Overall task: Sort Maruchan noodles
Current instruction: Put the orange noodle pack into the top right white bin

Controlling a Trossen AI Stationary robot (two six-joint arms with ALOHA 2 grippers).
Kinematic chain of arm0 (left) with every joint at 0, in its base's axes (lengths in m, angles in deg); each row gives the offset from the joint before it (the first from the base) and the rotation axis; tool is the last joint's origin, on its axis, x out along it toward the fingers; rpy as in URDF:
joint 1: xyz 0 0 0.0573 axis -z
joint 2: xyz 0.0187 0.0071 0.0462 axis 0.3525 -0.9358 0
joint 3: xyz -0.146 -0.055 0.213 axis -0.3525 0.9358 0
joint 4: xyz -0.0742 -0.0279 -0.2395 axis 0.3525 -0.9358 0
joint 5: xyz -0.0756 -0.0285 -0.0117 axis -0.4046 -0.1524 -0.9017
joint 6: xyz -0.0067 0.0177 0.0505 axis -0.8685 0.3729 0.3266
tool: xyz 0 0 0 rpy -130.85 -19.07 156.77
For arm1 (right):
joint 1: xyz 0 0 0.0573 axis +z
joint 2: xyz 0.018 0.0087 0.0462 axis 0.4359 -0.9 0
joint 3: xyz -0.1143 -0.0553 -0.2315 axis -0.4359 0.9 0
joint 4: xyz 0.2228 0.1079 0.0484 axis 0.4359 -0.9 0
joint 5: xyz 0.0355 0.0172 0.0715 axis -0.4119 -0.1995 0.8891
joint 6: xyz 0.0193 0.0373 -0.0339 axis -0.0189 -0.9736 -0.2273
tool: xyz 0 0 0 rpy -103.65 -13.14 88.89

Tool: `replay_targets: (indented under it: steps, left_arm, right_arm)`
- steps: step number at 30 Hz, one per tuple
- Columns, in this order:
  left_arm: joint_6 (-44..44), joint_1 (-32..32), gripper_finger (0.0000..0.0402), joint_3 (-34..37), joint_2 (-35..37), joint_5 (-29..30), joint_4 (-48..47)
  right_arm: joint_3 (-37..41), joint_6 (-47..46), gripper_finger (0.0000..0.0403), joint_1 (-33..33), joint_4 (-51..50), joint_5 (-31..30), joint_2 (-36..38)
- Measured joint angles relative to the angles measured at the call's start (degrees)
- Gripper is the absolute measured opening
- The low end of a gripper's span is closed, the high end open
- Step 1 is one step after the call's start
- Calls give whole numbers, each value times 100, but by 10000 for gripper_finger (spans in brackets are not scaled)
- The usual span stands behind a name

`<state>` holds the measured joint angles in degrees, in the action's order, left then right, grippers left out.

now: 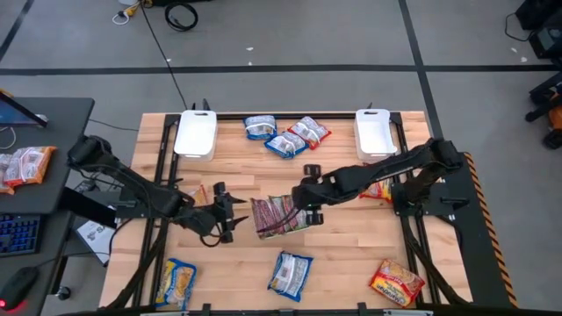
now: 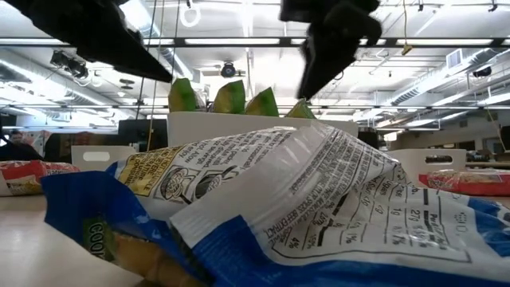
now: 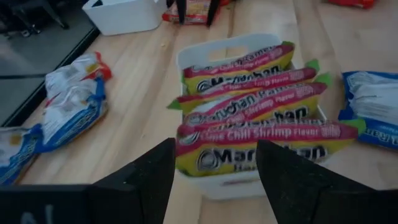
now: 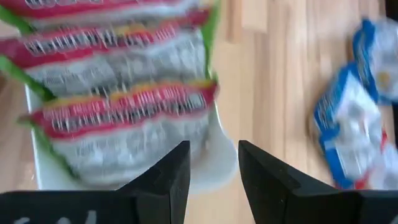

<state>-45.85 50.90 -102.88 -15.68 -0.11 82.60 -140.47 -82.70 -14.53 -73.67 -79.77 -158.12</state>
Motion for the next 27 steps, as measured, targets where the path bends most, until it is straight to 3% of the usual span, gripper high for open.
replay_targets:
  steps: [7, 12, 15, 21, 27]
  left_arm:
    - [-815, 584, 226, 2, 260, 18, -527]
    - [-1427, 1180, 226, 7, 125, 167, -521]
    - [-1691, 1610, 226, 9, 8, 419, -508]
    - [-2116, 2276, 226, 11, -308, 915, -484]
    - [-2385, 2569, 226, 11, -663, 1211, -490]
  right_arm:
    - [0, -1857, 142, -189, -2253, -126, 516]
    - [0, -3399, 142, -80, -3480, -986, 852]
    - [8, -4355, 142, -4, -4156, -1194, 1035]
    - [672, -5899, 142, -8, -4371, -666, 1416]
    - [1947, -7120, 142, -154, -4187, 333, 1523]
